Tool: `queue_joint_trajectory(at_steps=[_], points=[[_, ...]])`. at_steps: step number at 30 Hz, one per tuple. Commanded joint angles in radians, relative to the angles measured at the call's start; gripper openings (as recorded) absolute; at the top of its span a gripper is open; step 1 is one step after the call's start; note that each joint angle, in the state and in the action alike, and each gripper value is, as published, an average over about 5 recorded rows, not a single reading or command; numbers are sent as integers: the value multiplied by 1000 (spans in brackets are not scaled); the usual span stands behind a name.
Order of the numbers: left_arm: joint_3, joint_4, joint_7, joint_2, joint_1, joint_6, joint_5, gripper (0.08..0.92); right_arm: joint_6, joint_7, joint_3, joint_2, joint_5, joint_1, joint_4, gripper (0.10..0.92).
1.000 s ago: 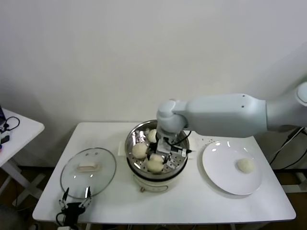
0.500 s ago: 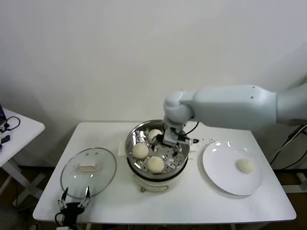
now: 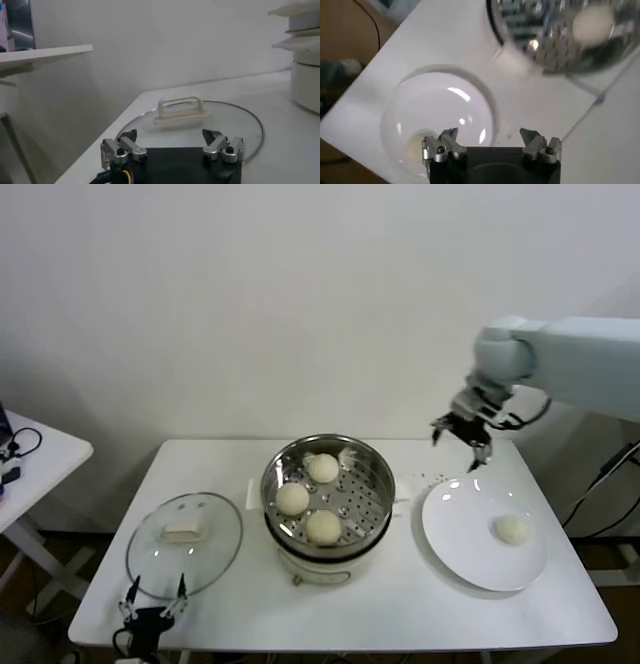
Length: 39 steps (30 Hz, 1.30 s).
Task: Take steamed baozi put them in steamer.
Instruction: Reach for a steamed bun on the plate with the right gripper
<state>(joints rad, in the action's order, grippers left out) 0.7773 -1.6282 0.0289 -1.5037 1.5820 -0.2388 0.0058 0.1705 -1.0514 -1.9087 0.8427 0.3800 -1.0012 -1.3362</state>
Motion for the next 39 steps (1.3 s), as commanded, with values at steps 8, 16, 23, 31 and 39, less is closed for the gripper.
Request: queue_joint_trajectory(at_steps=[8,16,23,31,39], points=[[-2,24,0,0,-6,-3,10,823,-115,61,274,-313,-197,494,251,823],[-4,37,-1,-5,-12,-2,22,823,-104,112,443,-283,-278,655,332,823],[-3,44,-3,-6,-7,-5,23,823,-122,151,530,-264,-314,750,338,823],[0,45,-4,-3,-7,-5,21,823,-137,175,593,-244,-336,807,343,823],[-2,46,-7,-5,-10,-3,23,823,-138,182,611,-234,-337,804,343,808]])
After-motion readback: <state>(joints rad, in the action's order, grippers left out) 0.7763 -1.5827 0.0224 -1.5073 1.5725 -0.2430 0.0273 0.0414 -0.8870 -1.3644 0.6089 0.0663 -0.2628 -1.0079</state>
